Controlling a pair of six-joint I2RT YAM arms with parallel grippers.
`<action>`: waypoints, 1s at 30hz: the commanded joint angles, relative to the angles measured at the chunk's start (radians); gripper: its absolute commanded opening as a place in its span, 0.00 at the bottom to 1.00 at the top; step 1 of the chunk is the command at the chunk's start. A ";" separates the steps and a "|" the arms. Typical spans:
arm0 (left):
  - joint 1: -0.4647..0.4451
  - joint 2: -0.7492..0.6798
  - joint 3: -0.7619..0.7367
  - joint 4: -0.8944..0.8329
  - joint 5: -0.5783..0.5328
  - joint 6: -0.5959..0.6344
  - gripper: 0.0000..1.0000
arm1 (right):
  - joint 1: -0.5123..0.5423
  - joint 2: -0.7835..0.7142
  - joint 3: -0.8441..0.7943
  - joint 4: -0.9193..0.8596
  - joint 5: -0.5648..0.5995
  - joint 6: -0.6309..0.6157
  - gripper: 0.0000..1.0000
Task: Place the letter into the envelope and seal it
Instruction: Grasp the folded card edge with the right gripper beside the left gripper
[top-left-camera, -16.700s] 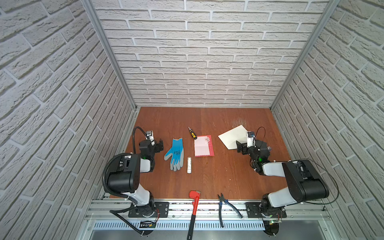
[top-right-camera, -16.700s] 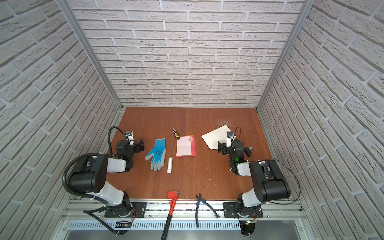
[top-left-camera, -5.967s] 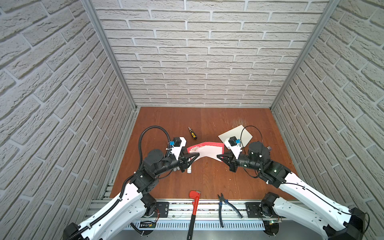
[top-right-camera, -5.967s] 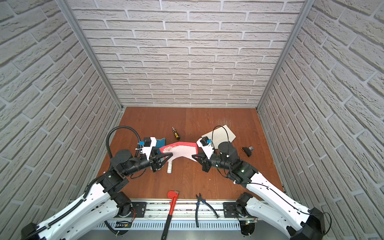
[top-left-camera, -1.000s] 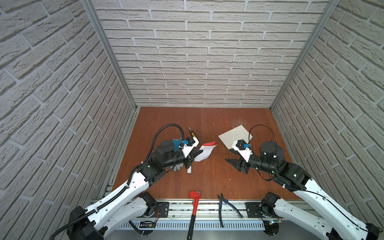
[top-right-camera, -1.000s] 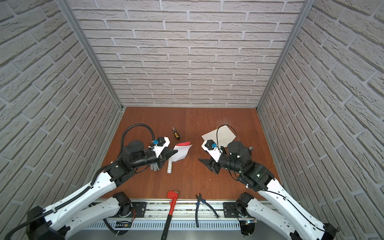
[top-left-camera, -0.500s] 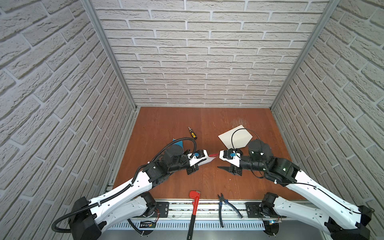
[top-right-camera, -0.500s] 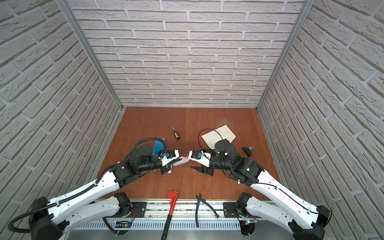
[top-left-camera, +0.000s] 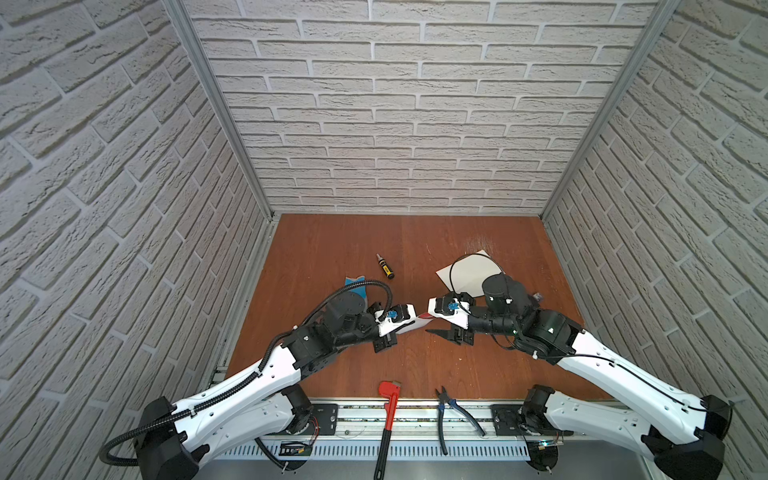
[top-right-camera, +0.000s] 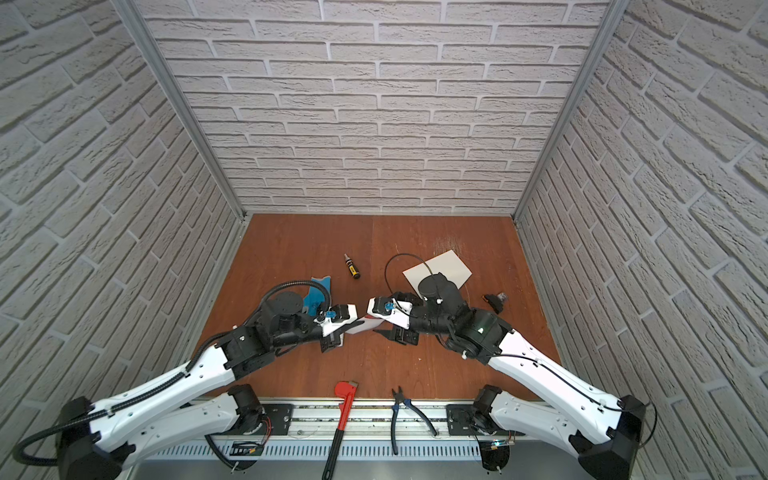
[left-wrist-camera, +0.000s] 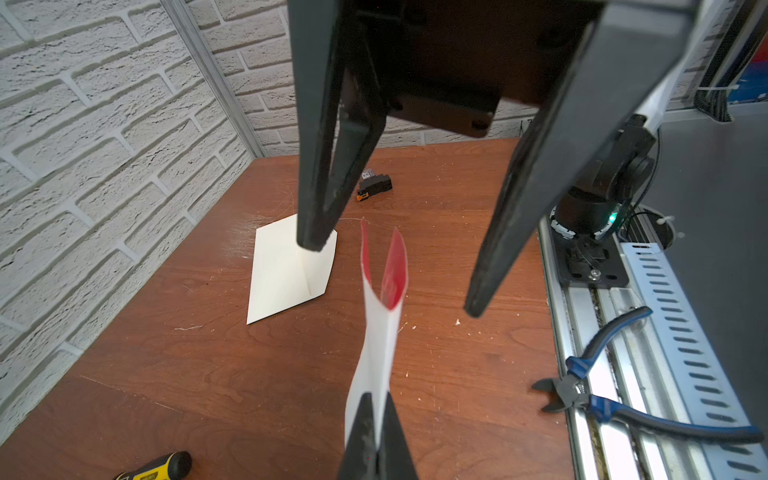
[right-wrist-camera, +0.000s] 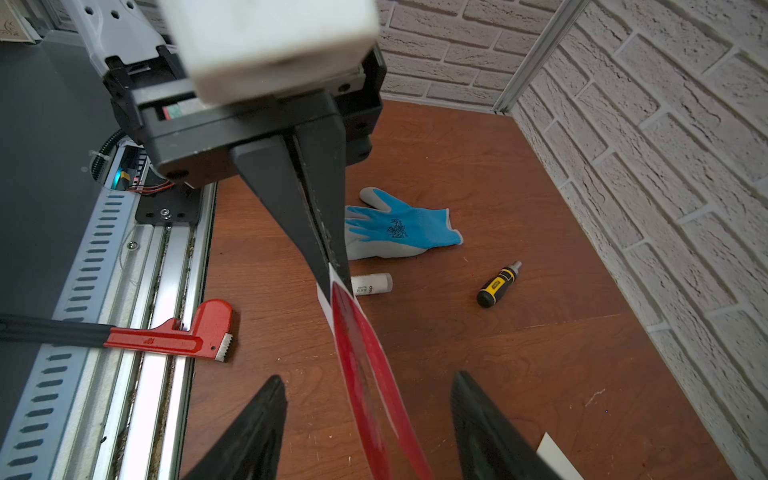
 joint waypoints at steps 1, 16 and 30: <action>-0.006 -0.023 -0.017 0.033 0.025 0.011 0.00 | 0.006 0.023 0.039 0.021 -0.033 -0.019 0.60; -0.044 -0.046 0.019 0.002 0.032 -0.030 0.34 | 0.007 -0.006 0.057 -0.037 -0.087 -0.008 0.06; -0.090 -0.023 0.075 0.081 0.085 -0.047 0.43 | 0.006 -0.048 0.033 -0.124 -0.138 -0.002 0.06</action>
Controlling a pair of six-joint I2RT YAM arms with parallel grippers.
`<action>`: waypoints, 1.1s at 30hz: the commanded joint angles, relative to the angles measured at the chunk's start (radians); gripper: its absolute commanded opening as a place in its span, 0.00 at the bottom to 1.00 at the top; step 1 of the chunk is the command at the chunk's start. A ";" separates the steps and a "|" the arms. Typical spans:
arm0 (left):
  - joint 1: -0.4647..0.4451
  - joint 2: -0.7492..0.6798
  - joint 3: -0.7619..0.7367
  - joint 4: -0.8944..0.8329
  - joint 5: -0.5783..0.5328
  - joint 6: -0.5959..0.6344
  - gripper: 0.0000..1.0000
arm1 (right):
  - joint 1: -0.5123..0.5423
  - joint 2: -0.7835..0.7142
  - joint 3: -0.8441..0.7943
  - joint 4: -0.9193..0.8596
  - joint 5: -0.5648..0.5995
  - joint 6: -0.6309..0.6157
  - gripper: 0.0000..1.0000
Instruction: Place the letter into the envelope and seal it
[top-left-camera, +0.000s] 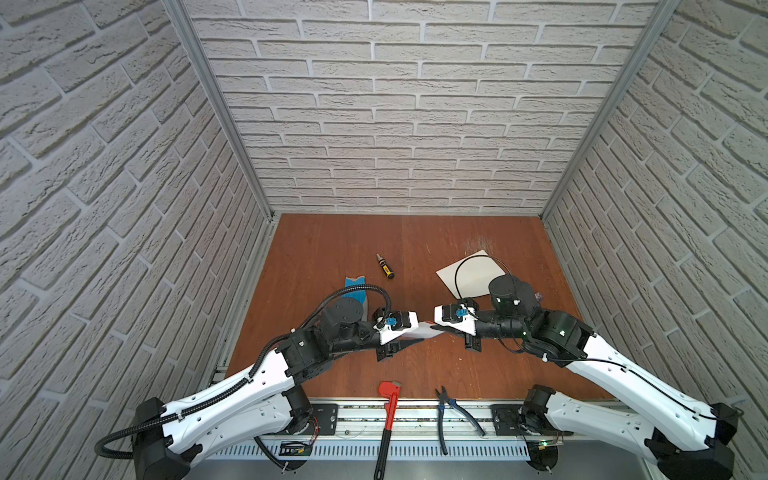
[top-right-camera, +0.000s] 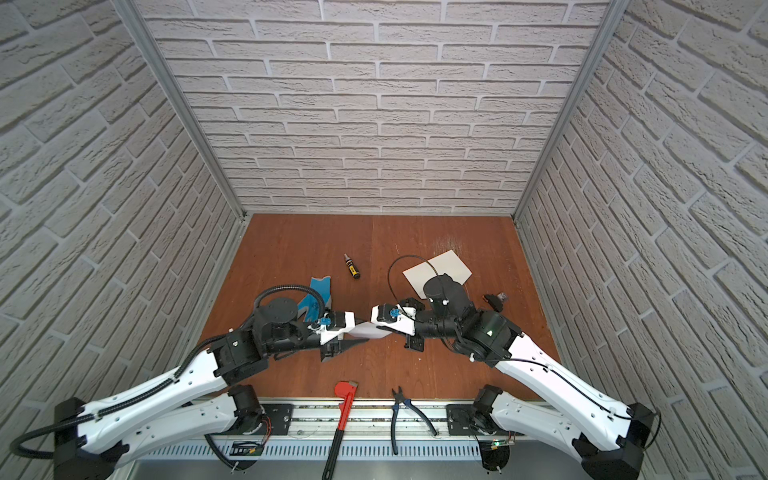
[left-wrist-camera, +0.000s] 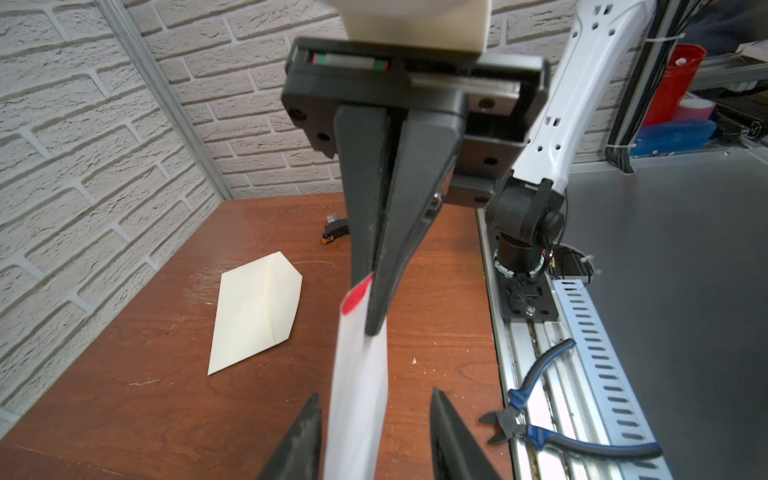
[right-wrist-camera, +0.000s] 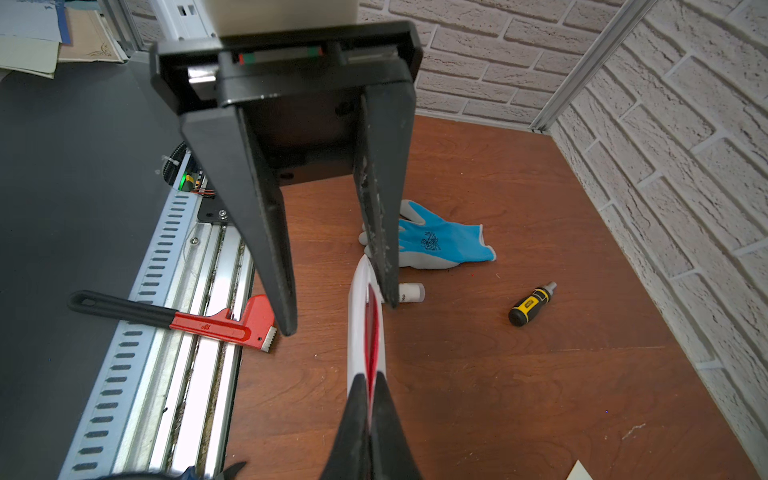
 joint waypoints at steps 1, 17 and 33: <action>-0.004 0.019 0.042 0.073 0.047 0.009 0.43 | 0.006 0.003 0.001 -0.022 -0.034 0.012 0.06; 0.053 0.095 0.050 0.147 0.235 -0.032 0.29 | 0.006 0.006 -0.022 -0.053 -0.016 0.022 0.06; 0.078 0.136 0.020 0.173 0.260 -0.065 0.40 | 0.006 -0.013 -0.010 -0.049 0.001 0.053 0.06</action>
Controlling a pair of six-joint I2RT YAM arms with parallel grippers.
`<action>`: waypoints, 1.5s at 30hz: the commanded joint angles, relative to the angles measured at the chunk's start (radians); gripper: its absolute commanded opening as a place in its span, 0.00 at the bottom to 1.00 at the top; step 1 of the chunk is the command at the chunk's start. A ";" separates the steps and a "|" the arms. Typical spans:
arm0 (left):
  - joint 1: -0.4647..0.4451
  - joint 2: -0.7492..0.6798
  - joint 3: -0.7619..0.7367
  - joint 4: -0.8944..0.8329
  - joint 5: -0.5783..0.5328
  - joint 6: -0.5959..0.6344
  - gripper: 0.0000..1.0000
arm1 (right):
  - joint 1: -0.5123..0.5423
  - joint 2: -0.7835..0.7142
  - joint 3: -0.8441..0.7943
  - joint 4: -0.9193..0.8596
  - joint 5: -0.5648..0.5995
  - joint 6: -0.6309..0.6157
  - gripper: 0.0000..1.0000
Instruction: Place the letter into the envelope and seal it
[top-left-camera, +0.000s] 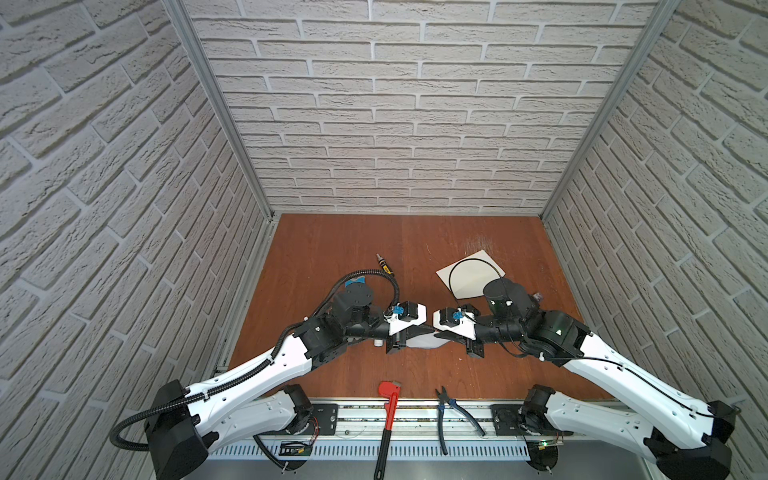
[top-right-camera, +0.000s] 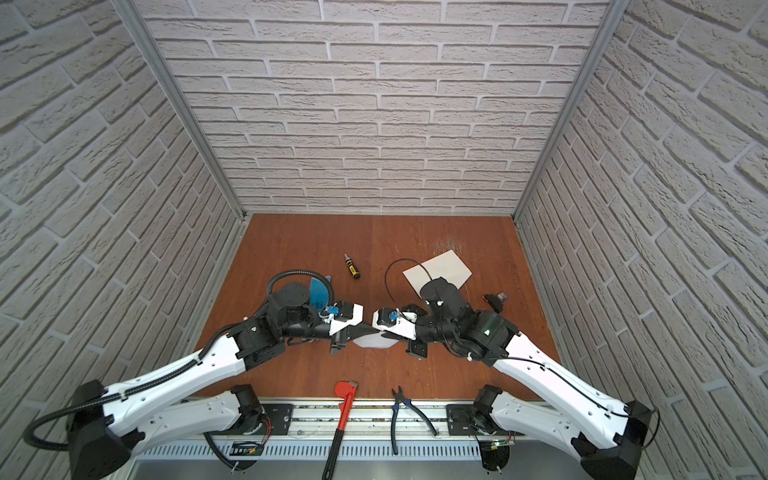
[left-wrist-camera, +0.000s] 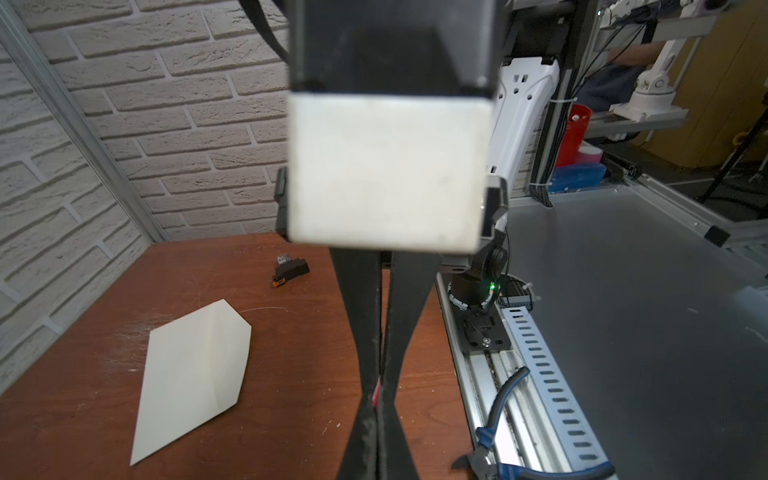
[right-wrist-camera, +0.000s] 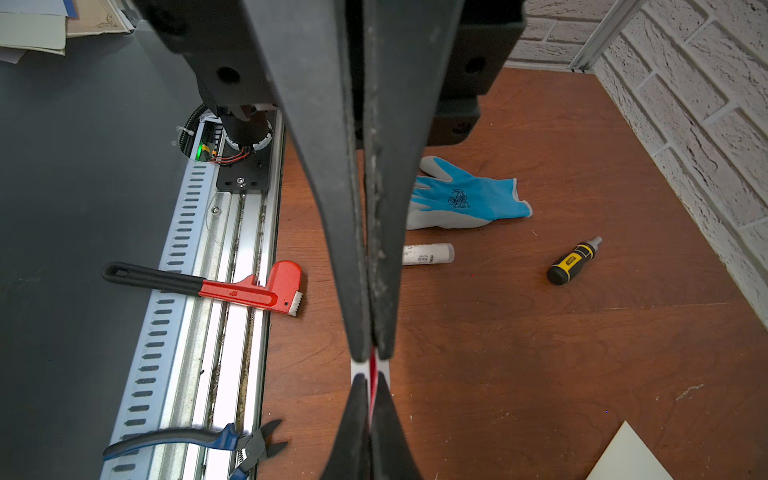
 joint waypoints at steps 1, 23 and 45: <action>0.008 -0.020 -0.031 0.043 -0.006 -0.019 0.45 | 0.006 -0.023 0.000 0.044 -0.005 0.025 0.06; 0.012 -0.039 -0.040 -0.043 0.010 -0.045 0.04 | 0.006 -0.087 -0.011 0.065 0.017 0.071 0.06; 0.020 -0.081 -0.053 -0.170 -0.055 -0.017 0.14 | 0.006 -0.119 -0.006 0.076 0.017 0.096 0.06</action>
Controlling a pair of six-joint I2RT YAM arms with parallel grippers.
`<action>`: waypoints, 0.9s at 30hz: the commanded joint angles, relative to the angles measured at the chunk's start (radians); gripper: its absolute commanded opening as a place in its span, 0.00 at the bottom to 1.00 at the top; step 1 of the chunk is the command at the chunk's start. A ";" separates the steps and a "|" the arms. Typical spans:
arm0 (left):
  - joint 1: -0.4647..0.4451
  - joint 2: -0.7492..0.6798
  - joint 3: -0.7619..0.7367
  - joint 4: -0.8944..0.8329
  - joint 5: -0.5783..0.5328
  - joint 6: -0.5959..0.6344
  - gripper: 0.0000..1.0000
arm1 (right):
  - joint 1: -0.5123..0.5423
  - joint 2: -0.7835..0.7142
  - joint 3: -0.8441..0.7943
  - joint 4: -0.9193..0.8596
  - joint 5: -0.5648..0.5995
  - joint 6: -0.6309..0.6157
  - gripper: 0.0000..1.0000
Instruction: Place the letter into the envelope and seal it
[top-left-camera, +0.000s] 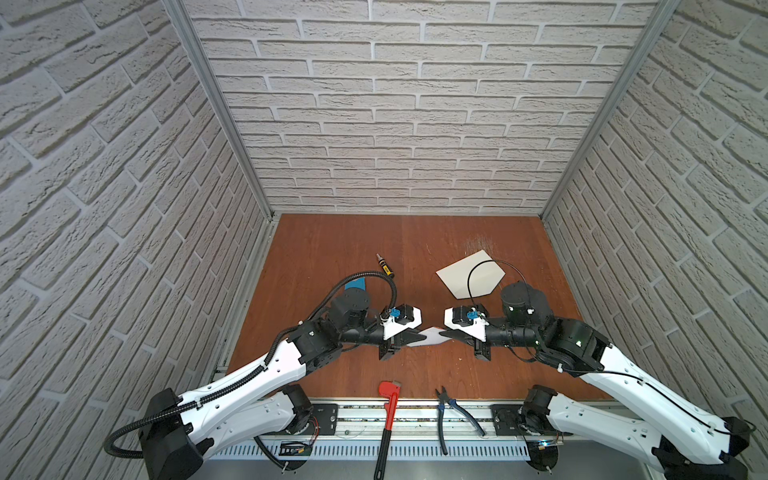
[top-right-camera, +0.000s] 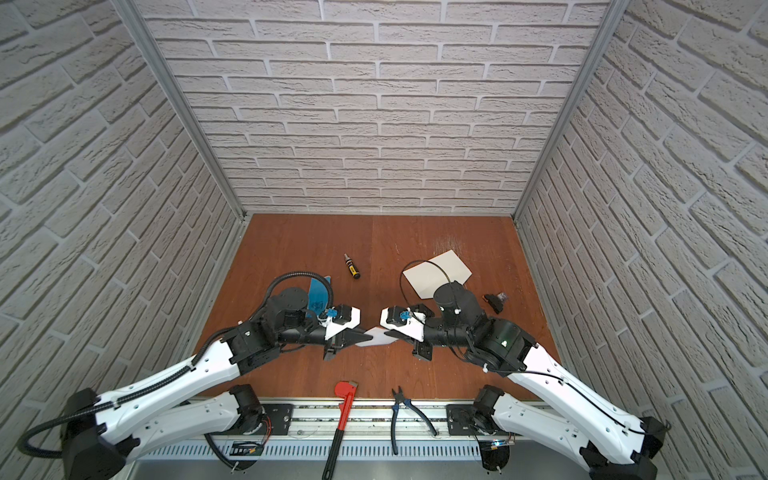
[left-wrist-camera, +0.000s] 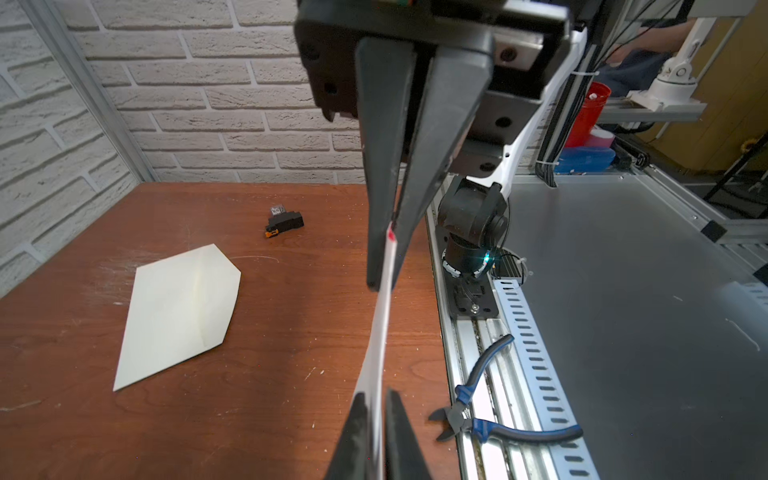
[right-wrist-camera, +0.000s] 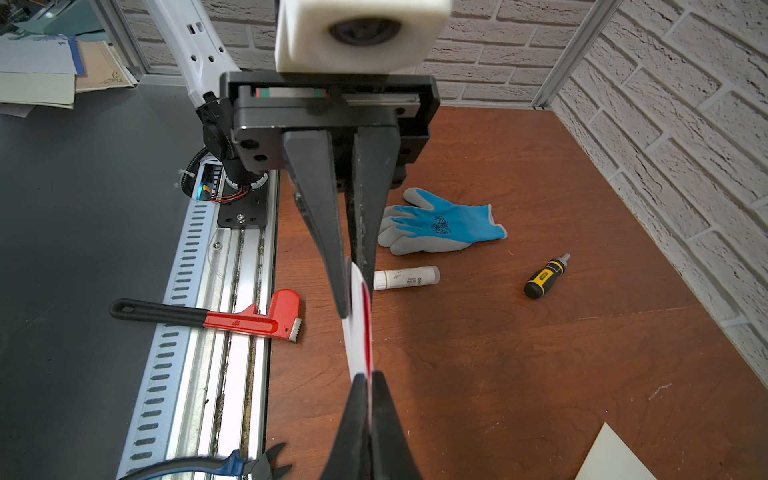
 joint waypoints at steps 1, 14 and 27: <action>0.008 -0.025 -0.013 -0.042 -0.018 0.013 0.01 | 0.002 -0.018 0.005 0.041 0.001 0.017 0.06; 0.023 -0.060 -0.024 -0.113 -0.051 0.030 0.22 | 0.002 -0.025 0.014 0.039 0.004 0.021 0.06; 0.029 -0.063 -0.029 -0.139 -0.068 0.028 0.24 | 0.002 -0.041 0.013 0.031 0.013 0.018 0.06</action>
